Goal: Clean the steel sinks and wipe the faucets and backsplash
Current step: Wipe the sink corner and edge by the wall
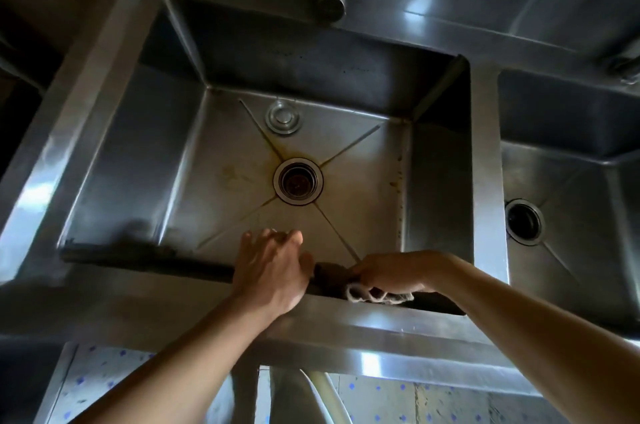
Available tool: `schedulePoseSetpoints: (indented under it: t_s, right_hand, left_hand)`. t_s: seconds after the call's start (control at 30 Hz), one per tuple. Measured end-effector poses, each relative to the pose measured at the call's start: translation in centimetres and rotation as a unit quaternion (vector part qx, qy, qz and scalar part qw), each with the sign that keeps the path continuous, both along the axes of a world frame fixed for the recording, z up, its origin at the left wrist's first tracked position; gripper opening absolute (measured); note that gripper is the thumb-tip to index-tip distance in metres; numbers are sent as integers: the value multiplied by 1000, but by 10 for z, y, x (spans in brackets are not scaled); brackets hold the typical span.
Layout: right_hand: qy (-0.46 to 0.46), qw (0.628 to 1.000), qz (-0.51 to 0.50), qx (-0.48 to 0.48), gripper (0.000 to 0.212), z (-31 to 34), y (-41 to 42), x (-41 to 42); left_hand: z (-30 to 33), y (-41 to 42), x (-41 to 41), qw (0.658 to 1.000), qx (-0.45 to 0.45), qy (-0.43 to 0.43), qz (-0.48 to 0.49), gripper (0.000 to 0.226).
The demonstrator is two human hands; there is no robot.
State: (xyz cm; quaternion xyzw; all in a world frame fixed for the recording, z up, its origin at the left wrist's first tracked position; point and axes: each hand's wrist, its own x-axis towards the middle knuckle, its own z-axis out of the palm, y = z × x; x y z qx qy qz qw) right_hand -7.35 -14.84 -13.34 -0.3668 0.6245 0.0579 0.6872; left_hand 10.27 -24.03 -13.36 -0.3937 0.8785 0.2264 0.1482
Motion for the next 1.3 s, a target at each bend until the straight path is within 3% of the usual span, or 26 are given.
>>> schedulePoseSetpoints:
  t_s: [0.2,0.4,0.53,0.77,0.93,1.0,1.1,1.2,1.3]
  right_hand:
    - [77,990,91,70,26,-69,5,-12]
    - [114,979,133,108,47,-84,3,-19]
    - [127,974,169,82,47,-62,6,-17]
    - [141,978,131,76,28,18,19,-28]
    - [201,970,122,63,36,49,16,-23]
    - [217,974,48,36,34,59,16,-23]
    - [218,961,-166,-30,30,64,16,-21]
    - [187,882,-421,-100,41,62,15,-7]
    - [133,773,-589,-196,32,58,10,17]
  left_hand:
    - [-7,2,3,1000,-10,9,18,28]
    - [-8,1,1,1000,-6,-8,19,27]
    - [-11,1,1,1000,-6,-23,10,28]
    - [-4,0,-2,998,13,-54,2,28]
    - [2,-3,-7,998,18,-66,-17,23]
    - [7,-6,-11,999,24,-32,-9,17]
    - [12,-11,-20,995,86,19,49,20]
    - [22,-19,-30,949,256,94,157,20]
    - [39,-30,-39,889,386,147,196,20]
